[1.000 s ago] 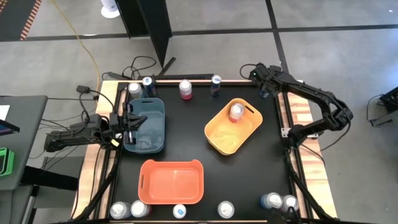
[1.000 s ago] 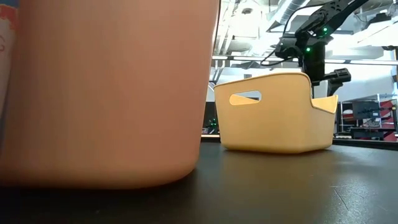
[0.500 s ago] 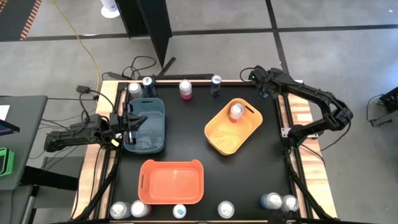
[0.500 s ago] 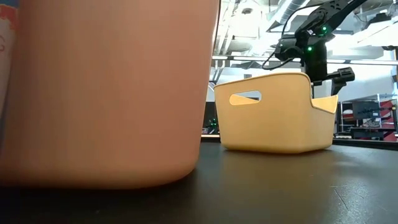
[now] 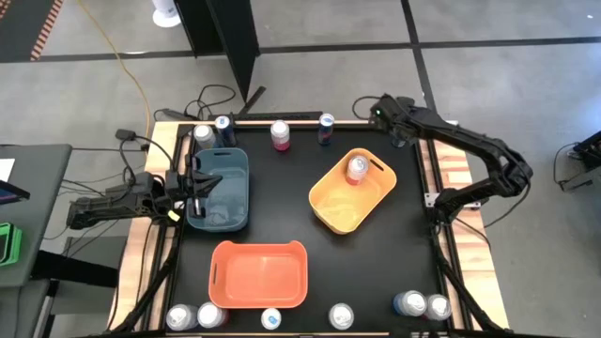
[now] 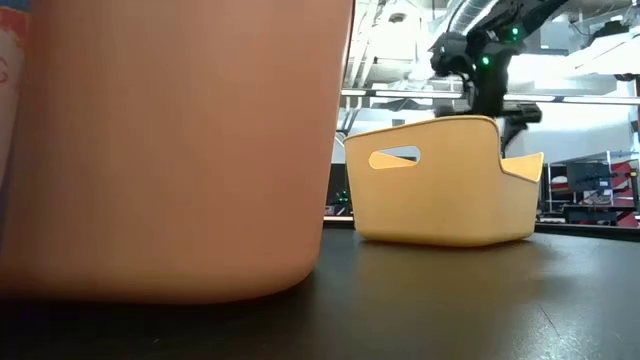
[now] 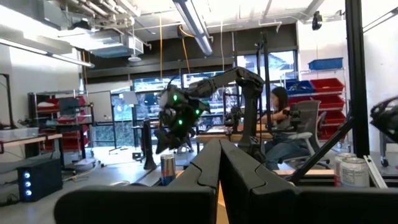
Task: Sort soda cans
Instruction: Put the blue soda can into the orange bin
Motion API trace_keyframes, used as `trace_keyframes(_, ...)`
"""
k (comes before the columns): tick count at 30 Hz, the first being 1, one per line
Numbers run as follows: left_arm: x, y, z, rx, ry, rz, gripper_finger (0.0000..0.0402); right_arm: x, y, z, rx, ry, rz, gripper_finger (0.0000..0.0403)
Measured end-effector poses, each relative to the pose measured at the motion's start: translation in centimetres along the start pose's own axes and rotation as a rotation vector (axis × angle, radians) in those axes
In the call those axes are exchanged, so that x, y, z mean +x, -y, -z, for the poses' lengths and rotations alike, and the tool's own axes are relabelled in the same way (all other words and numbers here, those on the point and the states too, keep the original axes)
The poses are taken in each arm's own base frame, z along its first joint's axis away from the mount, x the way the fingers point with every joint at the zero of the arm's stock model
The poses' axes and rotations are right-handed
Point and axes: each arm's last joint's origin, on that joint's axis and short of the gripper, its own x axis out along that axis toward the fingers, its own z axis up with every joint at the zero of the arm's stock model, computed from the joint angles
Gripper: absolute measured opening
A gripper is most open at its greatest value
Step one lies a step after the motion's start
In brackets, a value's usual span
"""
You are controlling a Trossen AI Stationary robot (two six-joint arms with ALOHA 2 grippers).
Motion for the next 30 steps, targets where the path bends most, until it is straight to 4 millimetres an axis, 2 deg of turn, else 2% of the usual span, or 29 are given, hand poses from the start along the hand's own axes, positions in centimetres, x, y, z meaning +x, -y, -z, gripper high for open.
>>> trace_keyframes(7,0.0,0.0,0.0,0.003,0.001,0.000,0.0002,-2.4,-0.9,-4.3,-0.034,0.091,-0.077,0.0386)
trace_keyframes(16,0.0,0.0,0.0,0.004,0.003,0.000,0.0002,-6.7,-2.1,-10.2,-0.127,0.250,-0.212,0.0386)
trace_keyframes(19,0.0,0.0,-0.1,0.017,0.011,-0.002,0.0002,-6.7,-3.4,-11.6,-0.233,0.226,-0.233,0.0386)
trace_keyframes(24,0.0,0.0,-0.2,0.013,0.024,-0.003,0.0002,-5.3,-6.7,-13.6,-0.396,0.183,-0.227,0.0386)
trace_keyframes(27,0.0,0.0,-0.2,-0.011,0.024,-0.003,0.0002,-4.8,-6.8,-15.8,-0.394,0.155,-0.175,0.0386)
trace_keyframes(30,0.0,0.0,-0.2,-0.022,0.024,-0.003,0.0002,-3.3,-5.9,-17.4,-0.393,0.050,-0.063,0.0386)
